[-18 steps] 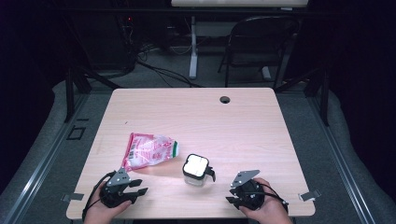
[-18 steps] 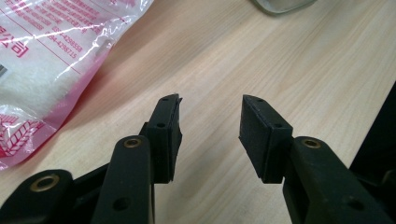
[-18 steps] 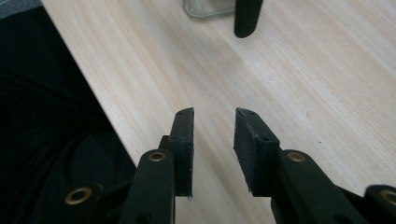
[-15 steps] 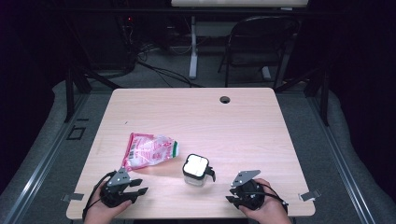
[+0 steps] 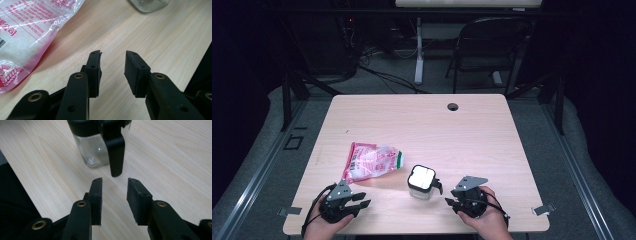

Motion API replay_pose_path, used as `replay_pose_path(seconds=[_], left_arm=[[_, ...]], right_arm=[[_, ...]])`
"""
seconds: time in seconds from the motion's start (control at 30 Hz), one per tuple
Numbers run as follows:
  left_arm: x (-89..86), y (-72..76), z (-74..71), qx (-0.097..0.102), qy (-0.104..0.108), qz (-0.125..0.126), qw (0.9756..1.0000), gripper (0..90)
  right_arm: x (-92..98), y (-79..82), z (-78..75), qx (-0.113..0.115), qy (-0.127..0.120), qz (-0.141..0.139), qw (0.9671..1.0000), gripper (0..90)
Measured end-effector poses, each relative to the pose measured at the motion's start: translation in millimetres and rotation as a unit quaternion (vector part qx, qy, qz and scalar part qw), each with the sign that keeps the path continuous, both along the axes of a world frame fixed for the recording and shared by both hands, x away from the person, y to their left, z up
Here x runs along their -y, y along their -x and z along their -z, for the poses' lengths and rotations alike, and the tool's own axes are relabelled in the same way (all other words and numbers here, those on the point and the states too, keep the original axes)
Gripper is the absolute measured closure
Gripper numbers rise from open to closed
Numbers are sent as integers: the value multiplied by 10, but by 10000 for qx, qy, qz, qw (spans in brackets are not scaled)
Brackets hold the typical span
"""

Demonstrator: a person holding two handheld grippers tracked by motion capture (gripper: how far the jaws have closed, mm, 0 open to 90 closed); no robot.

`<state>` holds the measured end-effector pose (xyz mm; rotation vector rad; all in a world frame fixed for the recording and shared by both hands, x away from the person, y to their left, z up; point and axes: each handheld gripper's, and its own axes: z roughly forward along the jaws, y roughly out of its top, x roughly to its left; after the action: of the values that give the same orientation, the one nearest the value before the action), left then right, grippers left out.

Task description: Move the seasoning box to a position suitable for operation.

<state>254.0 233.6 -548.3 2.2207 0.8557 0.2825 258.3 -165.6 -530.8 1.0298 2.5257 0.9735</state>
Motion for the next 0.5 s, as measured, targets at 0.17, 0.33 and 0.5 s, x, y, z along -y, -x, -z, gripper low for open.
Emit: replay_pose_path(seconds=[0.17,0.33,0.5], left_arm=[[-23,47,-14,52,-15,-30,10000,661],[-53,114,17,15,-31,-74,10000,668],[-128,190,41,-13,-83,-180,9998,668]], right_arm=[[-87,-75,22,-14,-131,-34,9999,629],[-178,-183,113,-94,-154,44,9998,625],[-272,-282,159,-126,-62,36,9999,670]])
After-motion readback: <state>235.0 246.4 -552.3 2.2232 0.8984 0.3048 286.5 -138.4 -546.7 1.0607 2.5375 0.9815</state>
